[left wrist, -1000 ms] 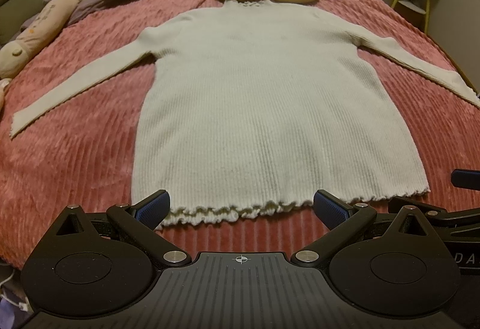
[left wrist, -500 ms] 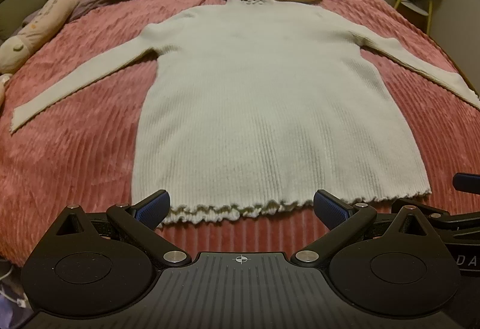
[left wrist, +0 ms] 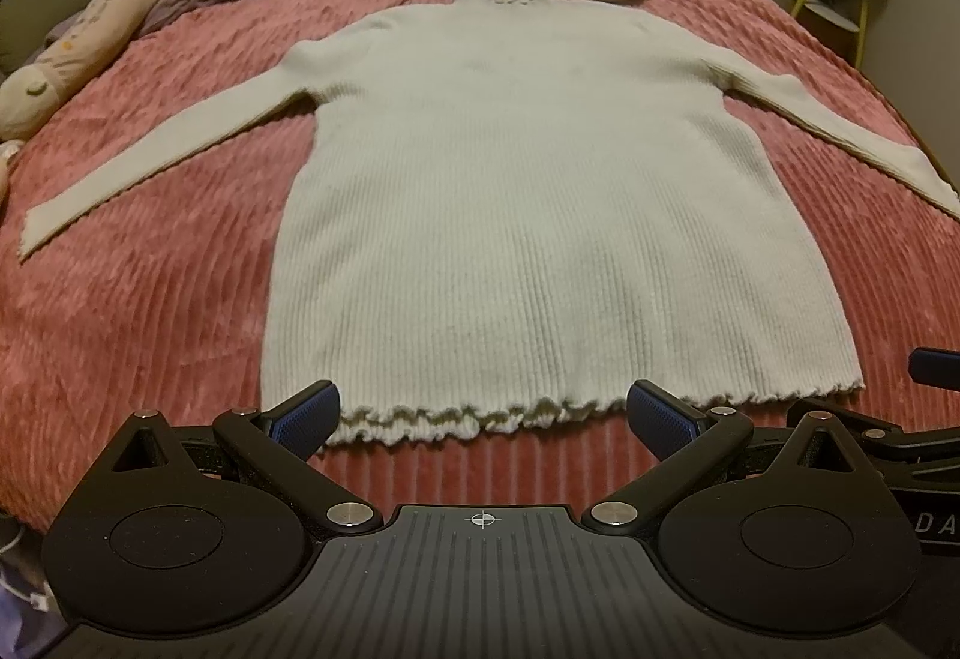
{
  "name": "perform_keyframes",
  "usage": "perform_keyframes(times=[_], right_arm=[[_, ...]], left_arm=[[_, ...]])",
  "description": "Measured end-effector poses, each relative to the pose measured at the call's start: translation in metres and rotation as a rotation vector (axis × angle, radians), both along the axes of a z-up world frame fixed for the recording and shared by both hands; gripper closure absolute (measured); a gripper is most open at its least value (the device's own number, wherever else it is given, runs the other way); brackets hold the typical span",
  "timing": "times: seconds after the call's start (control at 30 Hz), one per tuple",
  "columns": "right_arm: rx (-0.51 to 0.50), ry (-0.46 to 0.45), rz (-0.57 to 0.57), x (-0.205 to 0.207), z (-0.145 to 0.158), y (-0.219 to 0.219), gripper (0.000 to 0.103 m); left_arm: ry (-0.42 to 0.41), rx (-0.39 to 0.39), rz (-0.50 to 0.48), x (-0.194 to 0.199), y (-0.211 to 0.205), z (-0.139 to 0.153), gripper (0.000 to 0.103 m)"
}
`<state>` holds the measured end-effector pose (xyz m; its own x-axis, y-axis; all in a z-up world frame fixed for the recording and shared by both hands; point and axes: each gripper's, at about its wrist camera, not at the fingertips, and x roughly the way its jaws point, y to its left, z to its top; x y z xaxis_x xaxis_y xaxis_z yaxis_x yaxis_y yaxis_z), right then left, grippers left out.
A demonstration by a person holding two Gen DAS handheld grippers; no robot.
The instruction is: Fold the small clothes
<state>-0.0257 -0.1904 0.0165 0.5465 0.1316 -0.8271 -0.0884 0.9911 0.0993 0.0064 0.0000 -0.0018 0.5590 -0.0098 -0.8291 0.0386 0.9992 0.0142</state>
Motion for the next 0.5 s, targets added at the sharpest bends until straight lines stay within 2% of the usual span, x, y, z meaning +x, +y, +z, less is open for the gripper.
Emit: perform_keyframes(times=[0.5], right_arm=[[0.017, -0.015, 0.011, 0.0012, 0.0012, -0.0018, 0.004]], left_arm=[[0.007, -0.003, 0.001, 0.0032, -0.0004, -0.0014, 0.000]])
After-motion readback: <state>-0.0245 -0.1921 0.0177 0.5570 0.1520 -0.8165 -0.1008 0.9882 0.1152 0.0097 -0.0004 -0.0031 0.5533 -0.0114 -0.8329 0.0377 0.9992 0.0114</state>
